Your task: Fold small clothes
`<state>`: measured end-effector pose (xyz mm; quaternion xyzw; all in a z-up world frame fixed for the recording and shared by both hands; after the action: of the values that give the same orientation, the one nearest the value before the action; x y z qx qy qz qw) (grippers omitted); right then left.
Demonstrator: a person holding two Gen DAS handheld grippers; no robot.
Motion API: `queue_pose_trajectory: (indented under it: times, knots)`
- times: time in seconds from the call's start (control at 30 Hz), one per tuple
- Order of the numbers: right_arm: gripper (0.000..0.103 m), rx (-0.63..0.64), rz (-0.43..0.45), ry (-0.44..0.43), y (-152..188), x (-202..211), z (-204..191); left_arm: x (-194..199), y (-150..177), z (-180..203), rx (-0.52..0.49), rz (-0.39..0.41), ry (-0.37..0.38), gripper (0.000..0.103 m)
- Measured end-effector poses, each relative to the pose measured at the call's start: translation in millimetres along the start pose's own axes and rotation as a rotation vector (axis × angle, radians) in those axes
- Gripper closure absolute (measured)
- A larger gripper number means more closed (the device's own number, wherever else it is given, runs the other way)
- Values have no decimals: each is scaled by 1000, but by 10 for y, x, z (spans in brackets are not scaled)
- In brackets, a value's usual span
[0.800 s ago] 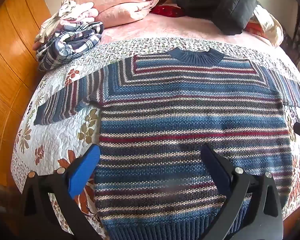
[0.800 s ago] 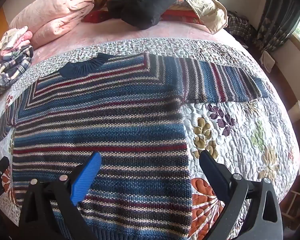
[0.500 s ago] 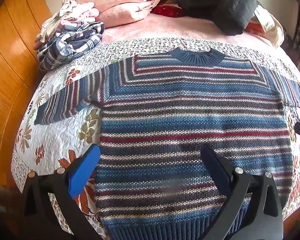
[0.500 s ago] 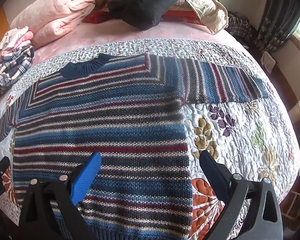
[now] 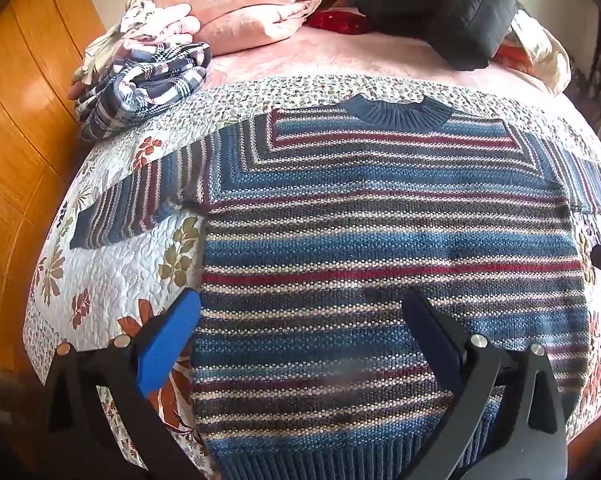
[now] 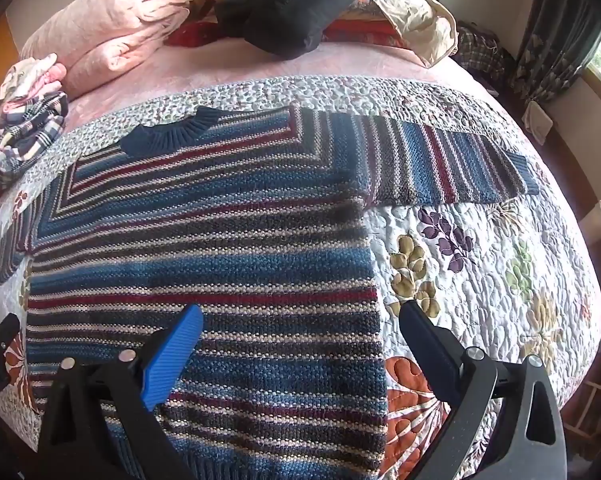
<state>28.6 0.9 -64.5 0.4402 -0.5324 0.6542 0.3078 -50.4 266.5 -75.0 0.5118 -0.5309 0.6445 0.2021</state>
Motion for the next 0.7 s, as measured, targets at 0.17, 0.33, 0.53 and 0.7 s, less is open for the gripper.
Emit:
queue_pose_trajectory:
  times: [0.17, 0.33, 0.53, 0.7]
  knots:
    - [4, -4, 2, -1, -3, -3, 20, -9, -9, -15, 3, -2, 6, 3]
    - [4, -13, 10, 0, -16, 2, 91, -35, -3, 51, 4, -6, 10, 3]
    - [4, -32, 43, -30, -71, -15, 300, -90, -42, 234, -1, -8, 93, 3]
    - [4, -108, 70, -98, -352, -233, 1105, -174, -236, 500, -24, 22, 123, 3]
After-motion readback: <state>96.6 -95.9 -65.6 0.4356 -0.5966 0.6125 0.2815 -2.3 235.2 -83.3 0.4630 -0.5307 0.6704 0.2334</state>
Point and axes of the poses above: each gripper's, at about its wrist camera, not at the fingertips, and x roughly against the way its jaws point, z to its right, y to its underside, the point moved 7 cm from there along -x, roughly the way its jaws point, and after that the axes turned 5 degrees about x, right-handed, at the moved point
